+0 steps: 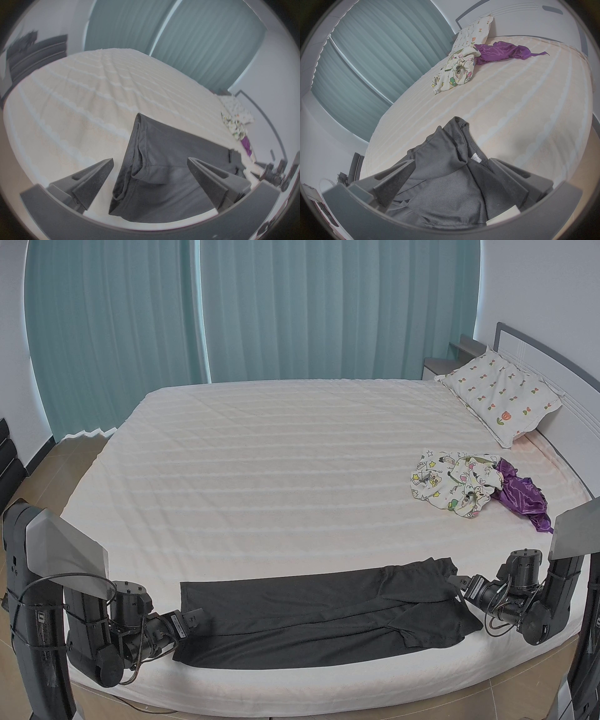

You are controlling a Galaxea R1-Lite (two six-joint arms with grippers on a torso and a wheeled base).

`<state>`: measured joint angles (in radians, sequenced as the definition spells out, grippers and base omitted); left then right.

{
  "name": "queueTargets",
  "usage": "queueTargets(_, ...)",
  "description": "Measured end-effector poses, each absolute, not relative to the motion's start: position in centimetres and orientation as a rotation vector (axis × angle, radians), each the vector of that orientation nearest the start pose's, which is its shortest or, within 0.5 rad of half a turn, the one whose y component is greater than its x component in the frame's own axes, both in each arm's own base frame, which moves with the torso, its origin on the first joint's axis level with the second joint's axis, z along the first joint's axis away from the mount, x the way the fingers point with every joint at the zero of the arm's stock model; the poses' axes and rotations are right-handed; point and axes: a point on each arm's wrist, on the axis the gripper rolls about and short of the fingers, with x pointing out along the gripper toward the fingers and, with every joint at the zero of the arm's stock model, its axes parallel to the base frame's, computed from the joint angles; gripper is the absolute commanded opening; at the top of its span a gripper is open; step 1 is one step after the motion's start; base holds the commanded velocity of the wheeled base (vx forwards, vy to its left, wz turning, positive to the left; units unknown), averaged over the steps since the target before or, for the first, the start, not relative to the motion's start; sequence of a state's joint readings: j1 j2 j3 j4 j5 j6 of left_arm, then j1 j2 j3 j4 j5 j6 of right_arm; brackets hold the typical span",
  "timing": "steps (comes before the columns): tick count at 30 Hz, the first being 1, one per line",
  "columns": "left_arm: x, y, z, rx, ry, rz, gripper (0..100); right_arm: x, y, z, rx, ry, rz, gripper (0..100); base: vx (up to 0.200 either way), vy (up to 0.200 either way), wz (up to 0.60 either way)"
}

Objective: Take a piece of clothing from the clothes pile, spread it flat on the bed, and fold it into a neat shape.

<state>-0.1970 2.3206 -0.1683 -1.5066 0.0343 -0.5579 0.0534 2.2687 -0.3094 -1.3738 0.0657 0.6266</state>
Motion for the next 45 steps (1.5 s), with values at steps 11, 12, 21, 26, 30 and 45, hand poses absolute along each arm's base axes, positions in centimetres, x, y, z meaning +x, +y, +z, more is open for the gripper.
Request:
queueTargets(11, 28.5, -4.7, -3.0, -0.387, 0.88, -0.001, 100, 27.9, 2.5, -2.3, 0.597, 0.635, -0.051, 100, 0.0, 0.0, 0.0)
queueTargets(12, 29.1, -4.6, -2.6, -0.388, 0.881, -0.031, 100, 27.9, 2.6, -2.4, 0.596, 0.638, -0.05, 100, 0.0, 0.0, 0.0)
queueTargets(21, 31.6, -4.1, -1.2, -0.259, 0.818, -0.151, 100, 27.8, 2.8, -2.8, 0.589, 0.651, -0.044, 100, 0.0, 0.0, 0.0)
queueTargets(26, 31.9, -4.0, -2.6, -0.218, 0.846, -0.144, 100, 27.8, 2.9, -3.1, 0.577, 0.658, -0.043, 100, 0.0, 0.0, 0.0)
queueTargets(30, 31.9, -4.0, -3.5, -0.208, 0.871, -0.142, 100, 27.7, 2.9, -3.2, 0.575, 0.662, -0.044, 100, 0.0, 0.0, 0.0)
queueTargets(45, 31.7, -4.2, -5.2, -0.2, 0.911, -0.15, 100, 27.7, 2.9, -3.4, 0.574, 0.67, -0.046, 100, 0.0, 0.0, 0.0)
